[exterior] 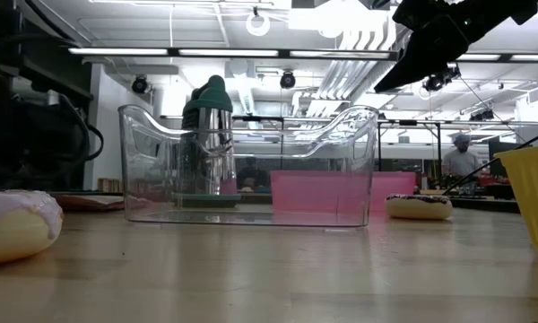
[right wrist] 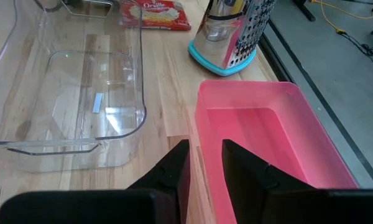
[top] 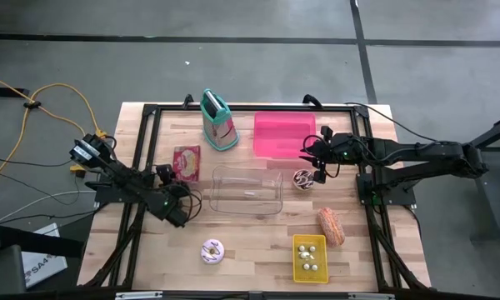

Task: Pick & Place Food Item
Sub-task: Put the red popcorn bag into the pink bin

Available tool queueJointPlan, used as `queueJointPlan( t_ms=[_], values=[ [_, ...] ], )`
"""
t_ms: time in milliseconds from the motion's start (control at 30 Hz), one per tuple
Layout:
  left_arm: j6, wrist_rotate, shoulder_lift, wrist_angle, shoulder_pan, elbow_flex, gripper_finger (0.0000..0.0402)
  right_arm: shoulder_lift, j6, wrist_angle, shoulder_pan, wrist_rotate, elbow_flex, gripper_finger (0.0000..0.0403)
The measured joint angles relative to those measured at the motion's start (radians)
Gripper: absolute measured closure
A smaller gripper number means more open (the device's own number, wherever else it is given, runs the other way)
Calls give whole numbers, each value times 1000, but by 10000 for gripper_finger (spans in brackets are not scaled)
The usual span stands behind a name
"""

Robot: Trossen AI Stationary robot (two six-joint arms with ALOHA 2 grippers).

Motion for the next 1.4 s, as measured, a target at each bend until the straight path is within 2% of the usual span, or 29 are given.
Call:
queueJointPlan(
  t_ms=[400,800,1400],
  values=[
    [-1,-11,28,-7,11,4,197,0,0,0,0,0,0,321],
    [-7,-19,28,-7,-5,4,266,0,0,0,0,0,0,321],
    [-49,-33,29,-30,-6,8,269,0,0,0,0,0,0,321]
  ],
)
